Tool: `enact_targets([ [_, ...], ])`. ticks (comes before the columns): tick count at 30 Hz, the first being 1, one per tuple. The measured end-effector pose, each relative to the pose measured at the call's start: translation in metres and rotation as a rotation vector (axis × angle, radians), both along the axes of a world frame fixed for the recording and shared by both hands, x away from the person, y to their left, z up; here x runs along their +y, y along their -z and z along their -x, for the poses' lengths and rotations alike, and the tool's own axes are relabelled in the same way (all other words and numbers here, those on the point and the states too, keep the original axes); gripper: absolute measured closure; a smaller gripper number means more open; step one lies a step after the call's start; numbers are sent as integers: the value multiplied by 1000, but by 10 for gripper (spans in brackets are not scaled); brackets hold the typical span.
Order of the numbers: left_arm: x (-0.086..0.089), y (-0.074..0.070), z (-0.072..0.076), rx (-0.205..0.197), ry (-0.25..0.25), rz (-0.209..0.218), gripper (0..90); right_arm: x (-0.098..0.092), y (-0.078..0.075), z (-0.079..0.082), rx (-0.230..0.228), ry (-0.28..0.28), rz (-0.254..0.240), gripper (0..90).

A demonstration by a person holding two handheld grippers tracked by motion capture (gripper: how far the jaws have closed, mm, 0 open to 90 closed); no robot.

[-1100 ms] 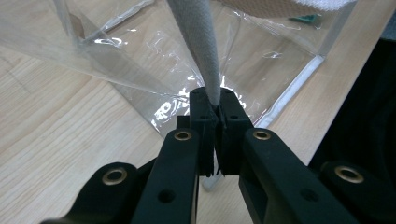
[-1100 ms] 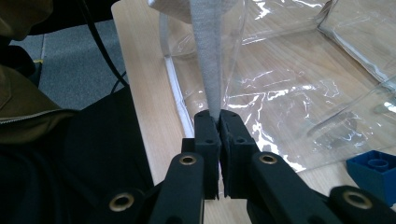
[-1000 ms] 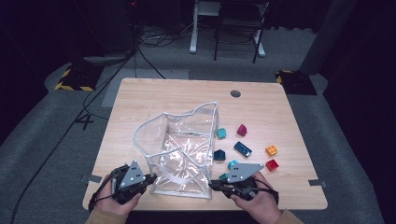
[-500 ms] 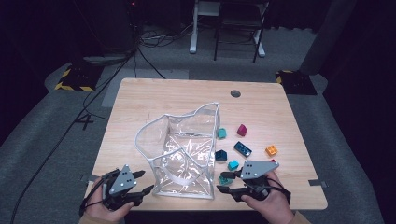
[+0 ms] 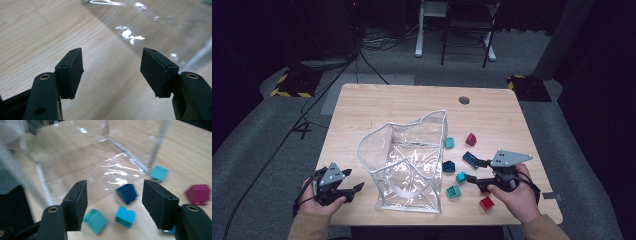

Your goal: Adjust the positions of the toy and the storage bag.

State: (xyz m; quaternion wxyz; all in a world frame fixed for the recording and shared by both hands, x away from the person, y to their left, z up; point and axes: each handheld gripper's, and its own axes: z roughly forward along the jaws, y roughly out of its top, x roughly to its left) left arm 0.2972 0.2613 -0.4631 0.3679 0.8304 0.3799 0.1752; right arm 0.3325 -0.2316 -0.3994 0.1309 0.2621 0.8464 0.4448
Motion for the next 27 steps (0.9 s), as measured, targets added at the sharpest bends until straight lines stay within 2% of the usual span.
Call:
enact_targets([
  [1, 1, 4, -4, 6, -24, 9, 347, -3, 0, -5, -7, 16, 4, 365],
  [2, 3, 9, -9, 10, -48, -4, 347, -6, 0, -10, -6, 32, 7, 362],
  [4, 4, 15, -13, 10, -65, -20, 341, -11, 1, -21, -8, 67, 19, 356],
  [7, 4, 30, -23, 3, -53, -14, 339, -18, 2, -36, -20, 105, 39, 352],
  [10, 2, 44, -31, 21, -70, -41, 334, -31, 5, -50, -37, 156, 32, 352],
  [12, 3, 46, -35, 35, -86, -20, 323, -40, 9, -57, -33, 190, 14, 352],
  [14, 4, 46, -37, 38, -109, -20, 347, -46, 13, -63, -32, 216, 20, 352],
  [17, 5, 46, -41, 59, -121, -11, 325, -58, 17, -72, -17, 255, 12, 351],
  [19, 4, 46, -42, 58, -132, -8, 313, -62, 18, -76, -12, 275, 9, 349],
  [27, 1, 46, -43, 62, -147, -8, 290, -71, 21, -86, 5, 311, 5, 348],
])
